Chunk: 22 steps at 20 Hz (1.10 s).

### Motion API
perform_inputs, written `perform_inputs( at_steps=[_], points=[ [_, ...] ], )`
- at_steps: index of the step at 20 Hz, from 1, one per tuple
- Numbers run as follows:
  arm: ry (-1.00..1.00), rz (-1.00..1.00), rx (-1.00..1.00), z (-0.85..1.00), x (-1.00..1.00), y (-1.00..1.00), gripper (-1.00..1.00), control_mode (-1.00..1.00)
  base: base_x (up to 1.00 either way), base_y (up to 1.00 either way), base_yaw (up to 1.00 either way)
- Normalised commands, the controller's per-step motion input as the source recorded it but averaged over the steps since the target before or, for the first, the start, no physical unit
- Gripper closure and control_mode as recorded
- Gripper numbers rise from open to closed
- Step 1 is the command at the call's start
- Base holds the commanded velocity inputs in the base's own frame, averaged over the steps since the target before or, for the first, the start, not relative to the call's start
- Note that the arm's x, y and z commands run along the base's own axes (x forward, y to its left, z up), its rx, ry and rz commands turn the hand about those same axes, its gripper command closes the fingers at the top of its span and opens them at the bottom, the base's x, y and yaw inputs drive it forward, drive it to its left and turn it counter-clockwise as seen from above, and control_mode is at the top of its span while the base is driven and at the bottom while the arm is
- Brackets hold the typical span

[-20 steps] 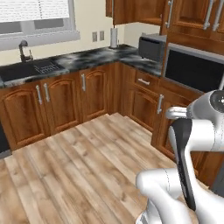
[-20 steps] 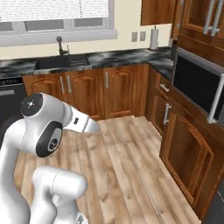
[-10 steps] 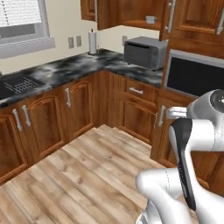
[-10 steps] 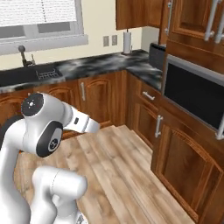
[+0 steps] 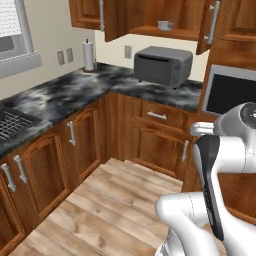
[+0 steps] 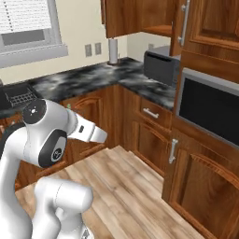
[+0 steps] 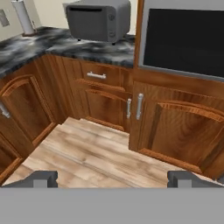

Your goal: Retrieve the tupperware and aluminum foil from the cabinet and place them on the dining counter near the plate with lemon and kebab skewer to prepare for storing leftovers.

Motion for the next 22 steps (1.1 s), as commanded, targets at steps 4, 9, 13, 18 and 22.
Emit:
perform_inputs(
  at_steps=[4, 9, 13, 18, 22],
  points=[
    [0.00, 0.00, 0.00, 0.00, 0.00, 0.00, -1.00, 1.00, 1.00, 0.60, -0.31],
    [0.00, 0.00, 0.00, 0.00, 0.00, 0.00, -1.00, 1.00, 1.00, 0.50, -0.29],
    [0.00, 0.00, 0.00, 0.00, 0.00, 0.00, -1.00, 1.00, 1.00, 0.18, -0.26],
    [0.00, 0.00, 0.00, 0.00, 0.00, 0.00, -1.00, 1.00, 1.00, 0.18, -0.26],
    [0.00, 0.00, 0.00, 0.00, 0.00, 0.00, -1.00, 1.00, 1.00, 0.13, -0.27]
  ],
)
